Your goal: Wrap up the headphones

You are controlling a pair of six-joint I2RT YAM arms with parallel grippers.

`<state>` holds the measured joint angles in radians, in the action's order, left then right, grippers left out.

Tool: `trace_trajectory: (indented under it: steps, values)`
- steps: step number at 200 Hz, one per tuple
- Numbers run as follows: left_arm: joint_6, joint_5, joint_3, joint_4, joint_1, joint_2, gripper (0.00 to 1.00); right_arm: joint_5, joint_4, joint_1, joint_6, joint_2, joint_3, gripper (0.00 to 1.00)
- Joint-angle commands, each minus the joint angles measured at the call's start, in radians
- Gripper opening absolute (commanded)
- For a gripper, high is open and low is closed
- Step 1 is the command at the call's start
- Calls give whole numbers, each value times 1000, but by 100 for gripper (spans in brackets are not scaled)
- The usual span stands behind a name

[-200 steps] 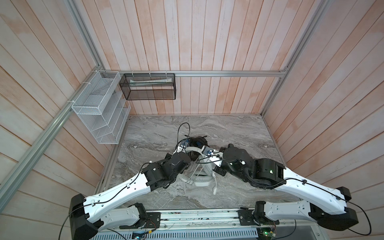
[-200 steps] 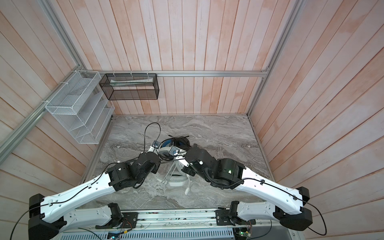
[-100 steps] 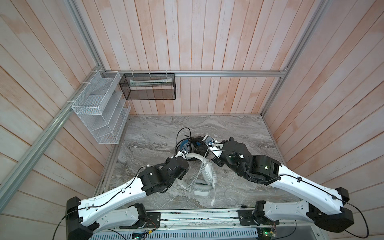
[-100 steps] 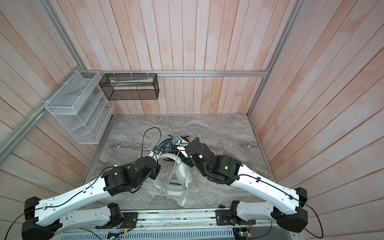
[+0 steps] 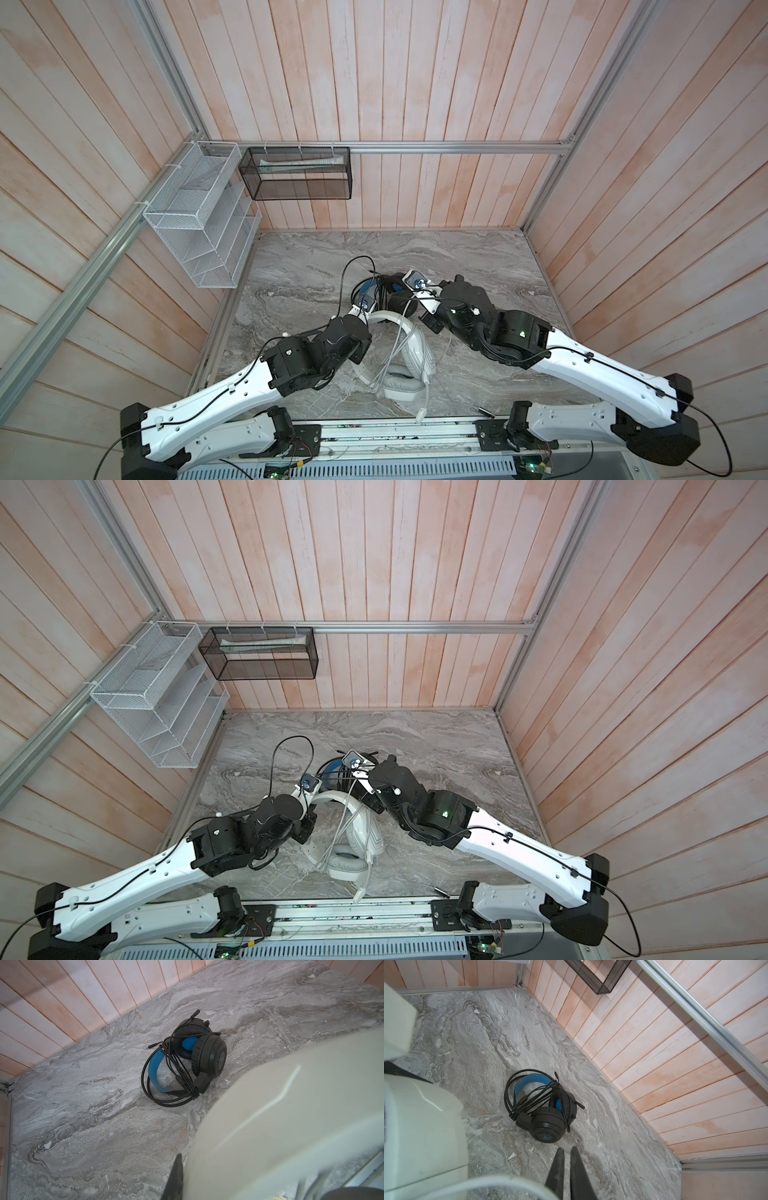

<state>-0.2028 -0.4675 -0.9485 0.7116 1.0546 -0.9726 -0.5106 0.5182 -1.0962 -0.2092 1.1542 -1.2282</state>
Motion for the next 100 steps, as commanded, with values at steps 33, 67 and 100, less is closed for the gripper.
trace_trajectory:
  steps: [33,67,100]
  values:
    - [-62,39,-93,-21,5,73,0,46,-90,53,77,-28,77,11]
    - [-100,48,-140,-31,2,115,0,81,-122,69,111,-25,116,20]
    - [-151,74,-195,-39,2,141,0,153,-161,95,138,-31,148,32]
